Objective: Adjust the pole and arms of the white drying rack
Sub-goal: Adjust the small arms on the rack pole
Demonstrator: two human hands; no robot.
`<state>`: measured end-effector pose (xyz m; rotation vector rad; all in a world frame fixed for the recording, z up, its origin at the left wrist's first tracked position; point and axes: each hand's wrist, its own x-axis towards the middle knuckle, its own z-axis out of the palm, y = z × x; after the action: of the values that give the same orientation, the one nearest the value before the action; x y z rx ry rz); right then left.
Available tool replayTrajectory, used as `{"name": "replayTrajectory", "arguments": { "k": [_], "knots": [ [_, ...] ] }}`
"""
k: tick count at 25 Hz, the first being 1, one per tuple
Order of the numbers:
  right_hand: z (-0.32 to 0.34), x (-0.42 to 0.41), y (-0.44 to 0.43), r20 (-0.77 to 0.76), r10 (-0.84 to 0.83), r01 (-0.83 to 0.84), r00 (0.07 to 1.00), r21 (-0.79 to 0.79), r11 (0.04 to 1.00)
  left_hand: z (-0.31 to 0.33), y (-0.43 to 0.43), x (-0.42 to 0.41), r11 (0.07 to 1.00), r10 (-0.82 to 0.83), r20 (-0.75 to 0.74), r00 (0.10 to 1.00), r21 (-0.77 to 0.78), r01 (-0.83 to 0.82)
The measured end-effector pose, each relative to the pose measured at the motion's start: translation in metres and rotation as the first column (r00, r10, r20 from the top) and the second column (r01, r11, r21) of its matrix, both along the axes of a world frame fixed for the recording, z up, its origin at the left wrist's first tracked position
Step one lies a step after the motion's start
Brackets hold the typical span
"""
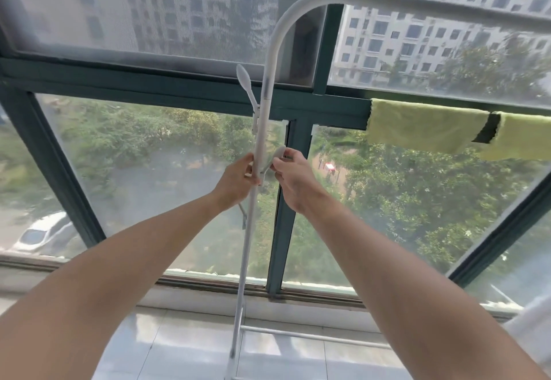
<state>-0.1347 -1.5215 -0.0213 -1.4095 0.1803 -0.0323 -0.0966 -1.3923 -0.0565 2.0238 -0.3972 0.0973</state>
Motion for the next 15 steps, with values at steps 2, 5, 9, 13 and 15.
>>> {"name": "replayTrajectory", "arguments": {
  "k": [2,5,9,13,15],
  "knots": [
    [-0.006,0.001,0.004,-0.025,0.014,-0.014,1.000,0.000,1.000,-0.009,0.005,-0.001,1.000,0.004,-0.018,1.000,-0.008,-0.004],
    [-0.020,-0.001,0.013,-0.060,0.048,-0.048,0.997,0.006,0.999,-0.026,0.016,-0.003,1.000,0.031,-0.062,0.998,0.006,-0.031],
    [-0.027,0.003,0.027,-0.063,0.065,-0.066,0.996,-0.007,0.998,-0.032,0.027,-0.003,0.997,0.078,-0.073,0.994,0.019,-0.077],
    [-0.027,0.007,0.030,-0.066,0.075,-0.077,0.995,-0.031,0.997,-0.026,0.026,-0.001,0.996,0.090,-0.115,0.989,0.039,-0.086],
    [-0.027,0.009,0.030,-0.059,0.086,-0.088,0.995,-0.038,0.995,-0.023,0.023,-0.001,0.996,0.084,-0.154,0.984,0.049,-0.078]
  ]
}}
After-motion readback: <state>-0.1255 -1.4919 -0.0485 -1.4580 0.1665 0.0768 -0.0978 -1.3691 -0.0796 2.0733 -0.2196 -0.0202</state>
